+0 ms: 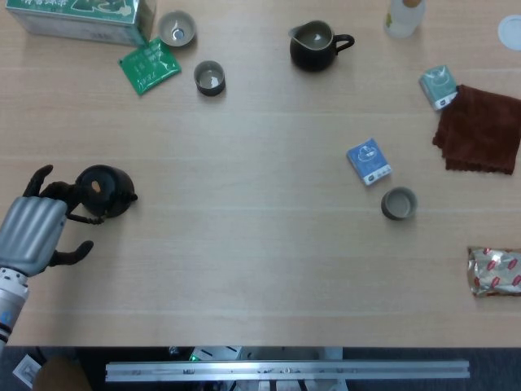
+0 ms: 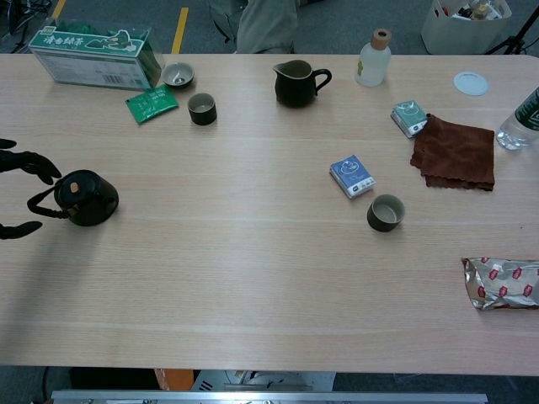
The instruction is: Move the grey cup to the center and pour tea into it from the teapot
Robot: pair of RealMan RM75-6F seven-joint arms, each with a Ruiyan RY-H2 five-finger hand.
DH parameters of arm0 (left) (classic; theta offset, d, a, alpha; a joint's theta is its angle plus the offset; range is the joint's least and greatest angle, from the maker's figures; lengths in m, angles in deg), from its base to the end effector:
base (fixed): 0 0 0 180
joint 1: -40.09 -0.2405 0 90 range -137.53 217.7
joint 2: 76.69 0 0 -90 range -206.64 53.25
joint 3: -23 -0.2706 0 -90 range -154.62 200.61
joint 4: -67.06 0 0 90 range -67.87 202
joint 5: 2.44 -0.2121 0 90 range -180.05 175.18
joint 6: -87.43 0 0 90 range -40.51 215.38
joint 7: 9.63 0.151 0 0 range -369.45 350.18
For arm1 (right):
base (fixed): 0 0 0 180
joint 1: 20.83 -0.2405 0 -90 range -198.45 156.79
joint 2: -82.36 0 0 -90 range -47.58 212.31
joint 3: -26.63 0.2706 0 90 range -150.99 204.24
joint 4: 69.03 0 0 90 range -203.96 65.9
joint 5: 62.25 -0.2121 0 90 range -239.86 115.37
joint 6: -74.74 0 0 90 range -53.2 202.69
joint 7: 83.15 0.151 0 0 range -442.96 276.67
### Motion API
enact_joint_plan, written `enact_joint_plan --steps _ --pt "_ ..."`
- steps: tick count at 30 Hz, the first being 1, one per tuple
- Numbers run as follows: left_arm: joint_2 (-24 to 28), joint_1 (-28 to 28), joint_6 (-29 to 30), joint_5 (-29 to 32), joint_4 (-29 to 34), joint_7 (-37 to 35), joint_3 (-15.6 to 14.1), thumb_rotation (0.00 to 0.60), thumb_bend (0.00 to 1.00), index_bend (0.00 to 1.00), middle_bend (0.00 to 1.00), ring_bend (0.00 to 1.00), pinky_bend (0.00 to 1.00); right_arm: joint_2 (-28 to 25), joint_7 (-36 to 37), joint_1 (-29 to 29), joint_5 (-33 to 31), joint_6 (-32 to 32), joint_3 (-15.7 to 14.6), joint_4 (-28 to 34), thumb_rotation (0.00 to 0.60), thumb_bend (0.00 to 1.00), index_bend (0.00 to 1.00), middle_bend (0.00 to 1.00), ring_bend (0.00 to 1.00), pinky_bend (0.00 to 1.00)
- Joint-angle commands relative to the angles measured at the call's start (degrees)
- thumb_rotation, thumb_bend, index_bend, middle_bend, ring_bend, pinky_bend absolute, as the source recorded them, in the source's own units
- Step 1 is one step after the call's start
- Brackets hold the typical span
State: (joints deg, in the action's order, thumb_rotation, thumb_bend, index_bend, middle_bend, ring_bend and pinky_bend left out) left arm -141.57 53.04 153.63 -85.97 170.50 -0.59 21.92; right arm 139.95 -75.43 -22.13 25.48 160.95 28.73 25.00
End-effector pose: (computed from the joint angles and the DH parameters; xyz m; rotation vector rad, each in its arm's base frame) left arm -0.2789 0.1998 0.0888 -1.7136 -1.1378 -0.7746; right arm -0.3325 -0.1662 0.1978 1.3509 -0.9602 0.9198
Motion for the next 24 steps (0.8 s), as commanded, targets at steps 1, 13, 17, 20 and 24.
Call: enact_joint_plan --steps 1,13,17,20,24 --pt "-0.7 0.8 -1.1 0.7 -0.1 1.0 0.0 0.600 0.23 0.28 0.33 0.24 0.05 0.1 0.3 0.0 -0.1 -0.1 0.0 -0.3 0.600 0.20 0.20 0.22 0.09 0.12" --pt "-3.7 2.9 -3.7 4.5 -0.9 9.0 -0.3 0.600 0.23 0.33 0.33 0.24 0.05 0.3 1.5 0.1 -0.9 -0.6 0.1 -1.7 0.600 0.20 0.20 0.22 0.09 0.12" --pt "-4.3 3.2 -4.1 5.7 -1.2 10.2 -0.5 0.600 0.23 0.33 0.33 0.24 0.05 0.4 1.6 0.0 -1.2 -0.8 0.1 -2.0 0.600 0.20 0.20 0.22 0.09 0.12" --pt "-4.9 3.5 -4.4 7.2 -1.7 11.9 -0.6 0.600 0.23 0.33 0.34 0.24 0.05 0.5 1.8 0.0 -1.5 -1.2 0.1 -2.2 0.600 0.20 0.20 0.22 0.09 0.12" --pt "-5.1 3.6 -4.1 8.4 -2.0 12.7 -0.6 0.600 0.23 0.34 0.34 0.24 0.05 0.6 1.8 0.0 -1.5 -1.1 0.2 -2.2 0.600 0.20 0.20 0.22 0.09 0.12"
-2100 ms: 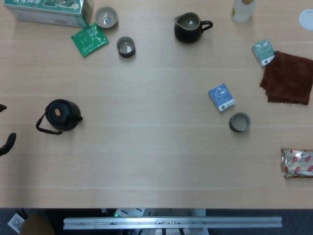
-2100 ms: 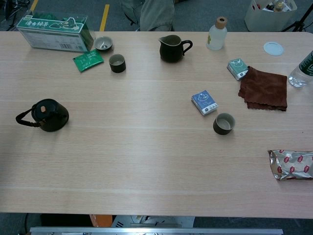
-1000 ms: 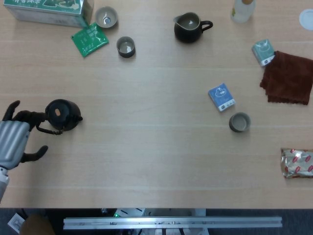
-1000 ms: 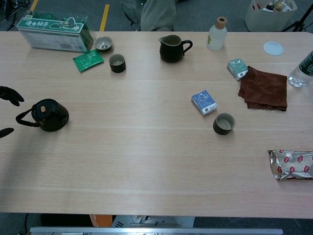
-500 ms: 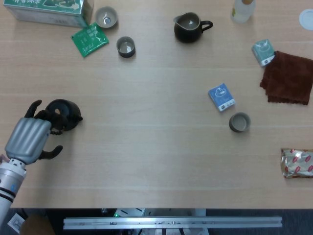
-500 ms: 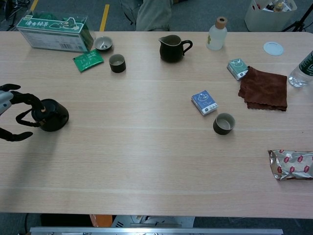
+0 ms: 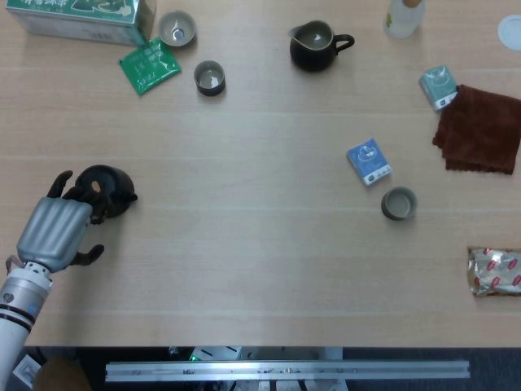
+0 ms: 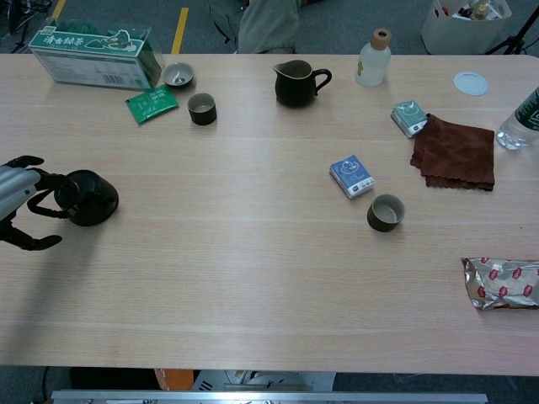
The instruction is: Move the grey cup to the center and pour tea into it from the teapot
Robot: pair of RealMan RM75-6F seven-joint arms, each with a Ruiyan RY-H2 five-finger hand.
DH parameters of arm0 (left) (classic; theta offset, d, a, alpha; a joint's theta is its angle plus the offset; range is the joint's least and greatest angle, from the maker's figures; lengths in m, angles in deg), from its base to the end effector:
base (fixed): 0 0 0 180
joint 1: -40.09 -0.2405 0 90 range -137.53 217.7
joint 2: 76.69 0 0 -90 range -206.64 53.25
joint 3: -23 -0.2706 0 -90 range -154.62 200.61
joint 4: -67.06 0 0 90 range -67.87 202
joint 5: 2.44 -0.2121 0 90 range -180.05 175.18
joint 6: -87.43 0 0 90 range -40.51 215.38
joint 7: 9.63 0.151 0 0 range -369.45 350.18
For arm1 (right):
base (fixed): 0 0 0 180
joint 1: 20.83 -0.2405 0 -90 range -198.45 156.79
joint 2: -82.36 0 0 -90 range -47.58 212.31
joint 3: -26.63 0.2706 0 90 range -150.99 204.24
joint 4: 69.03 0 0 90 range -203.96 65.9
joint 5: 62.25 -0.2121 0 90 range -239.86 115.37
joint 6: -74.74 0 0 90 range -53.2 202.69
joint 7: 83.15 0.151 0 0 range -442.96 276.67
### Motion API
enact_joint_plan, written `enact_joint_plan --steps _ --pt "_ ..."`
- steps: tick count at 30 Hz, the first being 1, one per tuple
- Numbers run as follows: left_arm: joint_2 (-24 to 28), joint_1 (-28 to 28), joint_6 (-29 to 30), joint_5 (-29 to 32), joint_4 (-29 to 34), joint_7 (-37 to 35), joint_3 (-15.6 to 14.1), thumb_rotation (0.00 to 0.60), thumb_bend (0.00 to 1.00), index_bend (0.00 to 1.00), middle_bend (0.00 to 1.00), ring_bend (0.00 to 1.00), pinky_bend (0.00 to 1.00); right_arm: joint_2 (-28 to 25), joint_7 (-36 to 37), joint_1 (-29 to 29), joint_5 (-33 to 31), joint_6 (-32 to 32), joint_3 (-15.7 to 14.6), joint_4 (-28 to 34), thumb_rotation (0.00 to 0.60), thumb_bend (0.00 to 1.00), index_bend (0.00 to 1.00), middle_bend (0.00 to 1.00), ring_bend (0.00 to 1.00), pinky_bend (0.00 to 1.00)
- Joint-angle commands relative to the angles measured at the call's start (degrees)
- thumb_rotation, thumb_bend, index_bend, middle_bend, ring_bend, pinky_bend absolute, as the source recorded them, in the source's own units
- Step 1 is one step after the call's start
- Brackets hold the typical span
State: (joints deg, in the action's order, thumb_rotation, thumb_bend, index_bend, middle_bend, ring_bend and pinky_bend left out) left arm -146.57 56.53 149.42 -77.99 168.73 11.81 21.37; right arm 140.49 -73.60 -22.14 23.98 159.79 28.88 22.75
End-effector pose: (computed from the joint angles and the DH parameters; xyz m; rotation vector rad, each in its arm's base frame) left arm -0.2821 0.2094 0.0552 -1.8002 -1.0783 -0.6032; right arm -0.3443 -0.1668 0.1987 1.3301 -0.9827 0.8982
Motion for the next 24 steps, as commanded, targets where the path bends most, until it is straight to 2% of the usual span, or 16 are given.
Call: enact_joint_plan --steps 1,24 --pt "-0.2 0.1 0.3 0.5 -0.3 0.4 0.0 0.600 0.23 0.34 0.34 0.24 0.05 0.0 0.0 0.0 0.0 0.0 0.0 0.0 0.600 0.20 0.20 0.22 0.09 0.12" --pt "-1.0 0.9 -0.2 3.1 -2.4 0.8 -1.2 0.600 0.23 0.35 0.36 0.24 0.05 -0.3 -0.4 0.7 0.2 1.0 0.0 0.8 0.600 0.20 0.20 0.22 0.09 0.12"
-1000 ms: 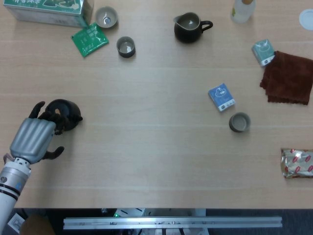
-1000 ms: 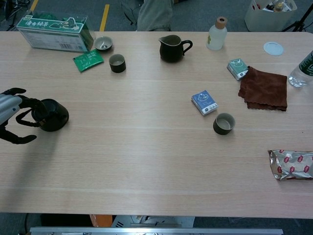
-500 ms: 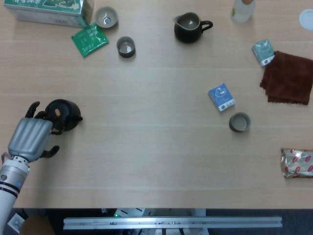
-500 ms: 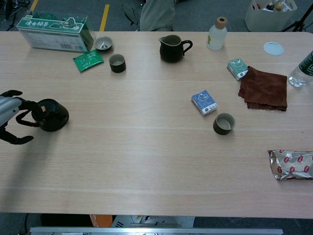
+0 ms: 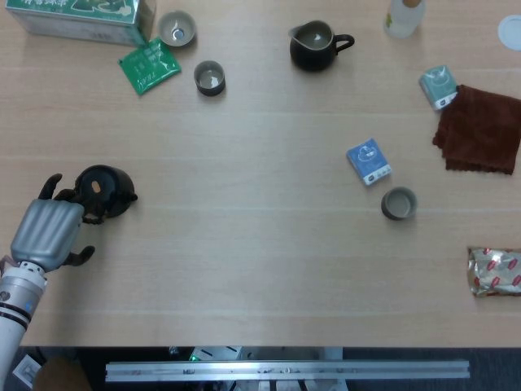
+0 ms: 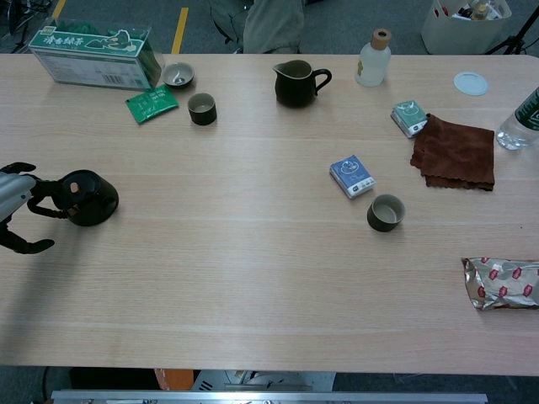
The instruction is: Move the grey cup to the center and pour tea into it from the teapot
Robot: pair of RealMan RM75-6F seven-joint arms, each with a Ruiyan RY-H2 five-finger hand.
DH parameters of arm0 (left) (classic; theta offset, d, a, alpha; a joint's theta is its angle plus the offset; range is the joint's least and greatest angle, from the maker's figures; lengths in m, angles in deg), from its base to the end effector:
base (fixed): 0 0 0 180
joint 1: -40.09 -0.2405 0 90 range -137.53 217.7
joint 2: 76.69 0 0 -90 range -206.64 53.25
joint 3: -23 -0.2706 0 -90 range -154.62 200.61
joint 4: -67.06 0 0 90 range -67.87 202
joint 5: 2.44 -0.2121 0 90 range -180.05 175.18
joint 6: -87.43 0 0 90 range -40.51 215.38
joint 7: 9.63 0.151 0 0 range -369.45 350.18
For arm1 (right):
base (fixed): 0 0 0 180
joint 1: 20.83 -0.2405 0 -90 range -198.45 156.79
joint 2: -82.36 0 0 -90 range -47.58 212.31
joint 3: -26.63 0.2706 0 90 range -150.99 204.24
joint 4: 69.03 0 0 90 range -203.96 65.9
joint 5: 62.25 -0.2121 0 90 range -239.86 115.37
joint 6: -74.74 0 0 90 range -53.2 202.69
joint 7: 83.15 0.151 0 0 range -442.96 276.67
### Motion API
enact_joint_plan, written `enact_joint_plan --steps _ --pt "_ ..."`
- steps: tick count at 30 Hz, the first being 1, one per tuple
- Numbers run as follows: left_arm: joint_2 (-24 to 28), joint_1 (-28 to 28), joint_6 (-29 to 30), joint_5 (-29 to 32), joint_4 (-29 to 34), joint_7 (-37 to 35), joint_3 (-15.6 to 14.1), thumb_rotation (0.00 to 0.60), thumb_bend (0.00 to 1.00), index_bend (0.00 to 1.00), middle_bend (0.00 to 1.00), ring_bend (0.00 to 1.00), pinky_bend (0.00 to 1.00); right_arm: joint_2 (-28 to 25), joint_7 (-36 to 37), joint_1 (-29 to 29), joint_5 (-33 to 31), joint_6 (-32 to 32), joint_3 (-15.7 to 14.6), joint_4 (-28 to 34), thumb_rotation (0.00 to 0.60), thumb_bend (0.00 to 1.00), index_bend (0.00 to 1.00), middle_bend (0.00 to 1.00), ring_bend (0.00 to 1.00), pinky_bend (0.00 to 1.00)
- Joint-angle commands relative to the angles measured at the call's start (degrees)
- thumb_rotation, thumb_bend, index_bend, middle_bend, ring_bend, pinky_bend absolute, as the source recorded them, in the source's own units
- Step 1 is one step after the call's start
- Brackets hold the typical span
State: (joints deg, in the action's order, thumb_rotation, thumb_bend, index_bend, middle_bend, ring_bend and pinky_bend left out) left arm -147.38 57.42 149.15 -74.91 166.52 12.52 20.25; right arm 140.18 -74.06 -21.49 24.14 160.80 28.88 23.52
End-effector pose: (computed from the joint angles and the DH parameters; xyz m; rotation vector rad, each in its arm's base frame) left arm -0.2960 0.2106 0.0519 -1.7872 -1.0871 -0.5395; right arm -0.3422 -0.1629 0.2011 1.3196 -0.9744 0.9027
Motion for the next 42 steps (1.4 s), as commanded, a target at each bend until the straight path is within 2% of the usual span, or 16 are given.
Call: enact_joint_plan --steps 1,12,25,28,32,42 --pt "-0.3 0.1 0.0 0.1 -0.3 0.1 -0.1 0.600 0.23 0.35 0.36 0.24 0.05 0.0 0.1 0.1 0.0 0.0 0.0 0.0 0.600 0.20 0.20 0.22 0.09 0.12" --pt "-1.3 0.3 -0.8 1.4 -1.1 1.1 -1.0 0.600 0.23 0.37 0.37 0.24 0.05 0.0 0.7 0.5 -0.2 0.2 -0.1 -0.7 0.600 0.20 0.20 0.22 0.09 0.12" --pt "-2.8 0.5 -1.1 2.9 -2.2 1.0 -1.2 0.600 0.23 0.42 0.43 0.26 0.05 0.2 1.3 0.5 -0.6 -0.1 0.0 -1.4 0.600 0.20 0.20 0.22 0.09 0.12" --pt "-3.3 0.4 -0.8 2.7 -2.7 0.4 -1.1 0.600 0.23 0.47 0.46 0.27 0.05 0.1 1.6 0.5 -0.7 -0.2 0.1 -1.3 0.600 0.20 0.20 0.22 0.09 0.12" --pt "-4.1 0.3 -0.4 2.5 -3.7 -0.7 -0.7 0.600 0.23 0.55 0.55 0.34 0.05 0.0 2.1 0.6 -0.7 -0.1 0.1 -1.4 0.600 0.20 0.20 0.22 0.09 0.12" --pt "-5.7 1.3 -0.6 1.6 -5.6 -2.6 0.4 0.600 0.23 0.65 0.70 0.48 0.05 0.0 2.6 1.0 -1.3 0.4 0.5 -1.8 0.600 0.20 0.20 0.22 0.09 0.12"
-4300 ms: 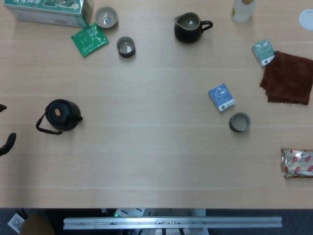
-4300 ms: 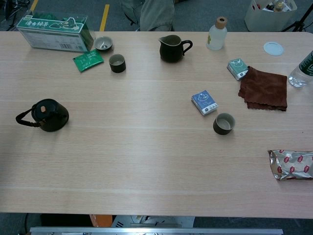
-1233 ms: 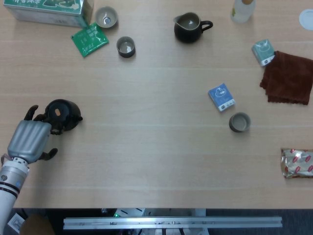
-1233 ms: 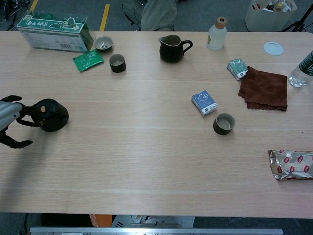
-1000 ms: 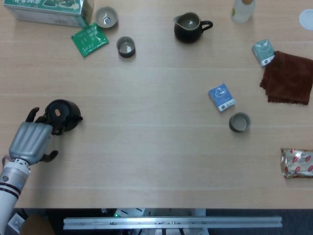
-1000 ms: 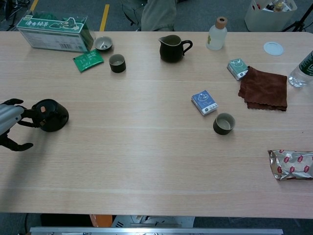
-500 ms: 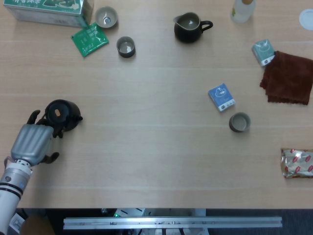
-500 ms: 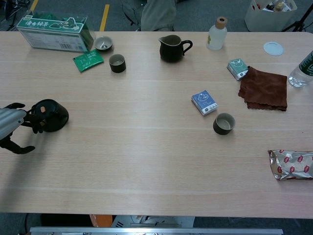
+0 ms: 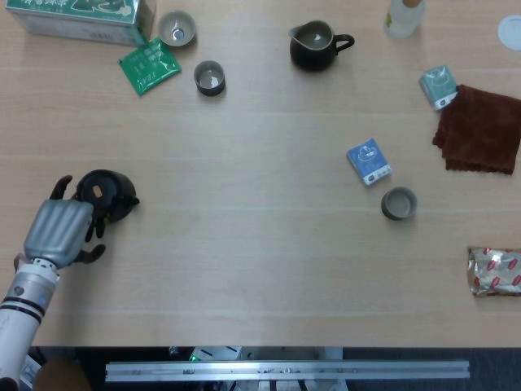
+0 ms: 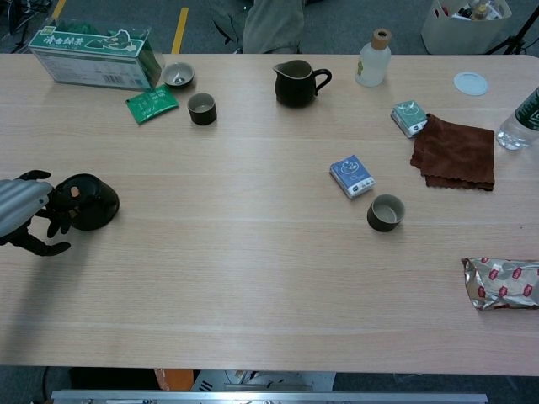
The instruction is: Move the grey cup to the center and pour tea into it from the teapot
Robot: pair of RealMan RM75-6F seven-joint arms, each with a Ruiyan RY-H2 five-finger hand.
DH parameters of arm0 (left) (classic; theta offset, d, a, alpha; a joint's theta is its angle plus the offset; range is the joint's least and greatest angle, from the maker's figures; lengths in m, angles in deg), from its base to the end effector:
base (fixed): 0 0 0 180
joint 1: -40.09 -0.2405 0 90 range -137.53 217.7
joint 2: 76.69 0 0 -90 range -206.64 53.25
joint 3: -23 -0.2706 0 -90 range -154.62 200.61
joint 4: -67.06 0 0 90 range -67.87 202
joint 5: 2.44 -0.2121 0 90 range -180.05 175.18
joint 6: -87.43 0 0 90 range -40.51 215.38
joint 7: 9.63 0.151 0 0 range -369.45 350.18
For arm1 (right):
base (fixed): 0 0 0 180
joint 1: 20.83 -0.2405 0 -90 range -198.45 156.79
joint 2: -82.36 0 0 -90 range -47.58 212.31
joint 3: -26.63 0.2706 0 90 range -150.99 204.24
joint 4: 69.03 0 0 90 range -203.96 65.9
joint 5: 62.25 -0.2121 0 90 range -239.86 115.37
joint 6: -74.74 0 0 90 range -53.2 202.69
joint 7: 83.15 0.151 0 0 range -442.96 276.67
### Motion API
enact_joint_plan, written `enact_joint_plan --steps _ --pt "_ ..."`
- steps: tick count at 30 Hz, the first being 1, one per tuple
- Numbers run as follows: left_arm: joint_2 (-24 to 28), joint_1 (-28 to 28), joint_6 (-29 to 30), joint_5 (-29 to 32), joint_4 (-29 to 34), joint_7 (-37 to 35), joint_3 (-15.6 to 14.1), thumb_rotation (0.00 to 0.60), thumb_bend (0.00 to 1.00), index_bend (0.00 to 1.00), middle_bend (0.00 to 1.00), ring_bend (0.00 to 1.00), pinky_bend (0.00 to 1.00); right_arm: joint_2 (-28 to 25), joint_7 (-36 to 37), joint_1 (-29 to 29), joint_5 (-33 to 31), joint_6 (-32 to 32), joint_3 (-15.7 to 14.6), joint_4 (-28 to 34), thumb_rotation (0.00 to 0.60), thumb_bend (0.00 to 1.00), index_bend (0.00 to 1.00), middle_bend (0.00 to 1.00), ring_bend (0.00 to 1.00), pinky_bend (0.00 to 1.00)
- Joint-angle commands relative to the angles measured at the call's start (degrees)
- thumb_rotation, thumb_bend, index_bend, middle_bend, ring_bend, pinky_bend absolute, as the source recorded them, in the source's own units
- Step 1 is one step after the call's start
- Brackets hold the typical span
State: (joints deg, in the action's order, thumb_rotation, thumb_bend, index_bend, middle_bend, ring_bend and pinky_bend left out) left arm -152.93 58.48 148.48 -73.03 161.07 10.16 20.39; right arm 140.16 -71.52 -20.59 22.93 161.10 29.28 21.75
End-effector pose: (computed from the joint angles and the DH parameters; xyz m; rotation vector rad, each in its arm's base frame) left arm -0.3024 0.2179 0.0260 -1.7652 -1.1392 -0.5577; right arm -0.3522 -0.1588 0.2082 1.2773 -0.9868 0.9009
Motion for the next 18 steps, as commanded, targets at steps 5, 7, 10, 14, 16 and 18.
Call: enact_joint_plan --steps 5,7,10,14,16,18 --pt "0.0 1.2 -0.5 -0.4 0.4 -0.9 1.1 0.600 0.23 0.69 0.77 0.55 0.05 -0.1 0.3 0.3 -0.4 0.3 0.3 -0.1 0.600 0.20 0.20 0.22 0.09 0.12" --pt "0.1 1.5 -0.8 -0.1 0.6 -1.0 1.3 0.600 0.23 0.71 0.80 0.57 0.05 -0.1 0.4 0.3 -0.6 0.3 0.4 -0.2 0.600 0.20 0.20 0.22 0.09 0.12" --pt "0.2 1.9 -1.3 0.3 0.9 -1.0 1.6 0.600 0.23 0.74 0.82 0.60 0.05 0.0 0.6 0.3 -0.9 0.2 0.5 -0.4 0.600 0.20 0.20 0.22 0.09 0.12" --pt "0.3 2.3 -1.2 0.7 1.3 -1.0 2.0 0.576 0.23 0.78 0.85 0.64 0.05 0.0 0.8 0.4 -1.0 0.3 0.6 -0.5 0.600 0.20 0.20 0.22 0.09 0.12" --pt "0.5 2.4 -1.1 0.9 1.5 -1.2 2.2 0.530 0.23 0.80 0.86 0.65 0.05 -0.1 0.8 0.4 -1.0 0.4 0.7 -0.5 0.600 0.20 0.20 0.22 0.09 0.12" --pt "0.7 2.5 -0.9 1.1 1.7 -1.4 2.5 0.485 0.22 0.81 0.87 0.65 0.05 -0.1 0.9 0.4 -1.1 0.4 0.9 -0.5 0.600 0.20 0.20 0.22 0.09 0.12"
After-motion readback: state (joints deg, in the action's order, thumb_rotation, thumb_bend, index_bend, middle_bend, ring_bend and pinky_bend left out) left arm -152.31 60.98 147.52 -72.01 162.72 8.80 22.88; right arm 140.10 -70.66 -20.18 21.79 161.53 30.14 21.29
